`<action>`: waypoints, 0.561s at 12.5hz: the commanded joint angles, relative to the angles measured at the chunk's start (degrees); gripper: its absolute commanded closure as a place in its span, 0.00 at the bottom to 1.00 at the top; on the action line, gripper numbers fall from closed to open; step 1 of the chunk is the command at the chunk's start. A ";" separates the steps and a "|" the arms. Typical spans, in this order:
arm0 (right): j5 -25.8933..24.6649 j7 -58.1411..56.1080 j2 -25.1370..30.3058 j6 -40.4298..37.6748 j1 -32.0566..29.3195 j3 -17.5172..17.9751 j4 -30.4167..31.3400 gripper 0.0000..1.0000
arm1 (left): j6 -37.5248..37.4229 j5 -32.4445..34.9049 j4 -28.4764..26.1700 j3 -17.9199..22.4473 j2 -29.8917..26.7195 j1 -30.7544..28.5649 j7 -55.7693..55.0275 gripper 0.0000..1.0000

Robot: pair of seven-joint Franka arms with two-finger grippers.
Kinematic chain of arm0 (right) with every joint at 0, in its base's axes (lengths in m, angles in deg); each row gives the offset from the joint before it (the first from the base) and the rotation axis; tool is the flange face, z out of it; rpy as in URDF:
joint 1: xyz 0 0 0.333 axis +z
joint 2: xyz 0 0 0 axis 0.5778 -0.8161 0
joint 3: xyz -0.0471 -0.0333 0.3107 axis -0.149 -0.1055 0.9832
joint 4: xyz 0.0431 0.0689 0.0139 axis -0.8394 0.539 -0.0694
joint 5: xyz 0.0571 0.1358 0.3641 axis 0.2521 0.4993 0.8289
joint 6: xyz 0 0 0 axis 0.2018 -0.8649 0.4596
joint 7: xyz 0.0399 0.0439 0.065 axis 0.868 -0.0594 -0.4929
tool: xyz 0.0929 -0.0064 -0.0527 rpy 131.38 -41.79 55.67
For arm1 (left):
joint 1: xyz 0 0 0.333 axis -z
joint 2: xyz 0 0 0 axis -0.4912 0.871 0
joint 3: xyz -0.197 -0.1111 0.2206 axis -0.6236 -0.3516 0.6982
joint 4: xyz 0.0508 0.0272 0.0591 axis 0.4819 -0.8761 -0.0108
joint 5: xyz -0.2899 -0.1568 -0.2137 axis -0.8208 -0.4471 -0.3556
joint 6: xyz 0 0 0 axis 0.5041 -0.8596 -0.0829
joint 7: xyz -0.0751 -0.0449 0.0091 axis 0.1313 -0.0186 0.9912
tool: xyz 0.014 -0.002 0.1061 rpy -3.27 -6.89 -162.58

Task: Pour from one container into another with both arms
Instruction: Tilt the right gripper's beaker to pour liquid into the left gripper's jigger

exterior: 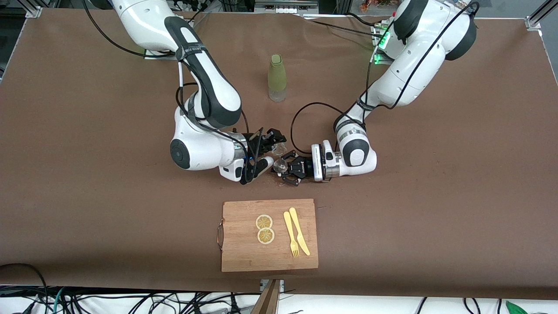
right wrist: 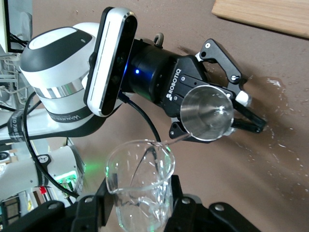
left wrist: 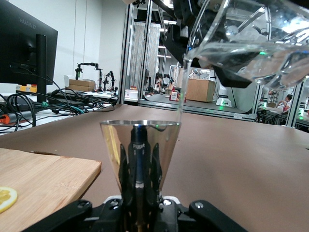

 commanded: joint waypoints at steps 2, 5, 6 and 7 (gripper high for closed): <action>1.88 0.70 0.12 0.69 0.85 -1.46 0.47 0.78 | 0.29 -2.47 0.81 0.31 0.44 0.97 1.41 1.00; 1.88 0.79 -0.32 2.43 0.85 -1.81 0.47 0.77 | 0.29 -2.56 0.81 0.31 0.44 1.14 1.41 1.00; 2.93 0.62 -0.66 3.14 0.85 -1.90 0.47 0.77 | 0.29 -2.47 0.81 0.22 0.44 1.14 1.41 1.00; 4.50 0.62 -0.93 3.24 0.94 -2.08 0.47 0.77 | 0.29 -2.56 0.81 0.22 0.44 1.14 1.41 1.00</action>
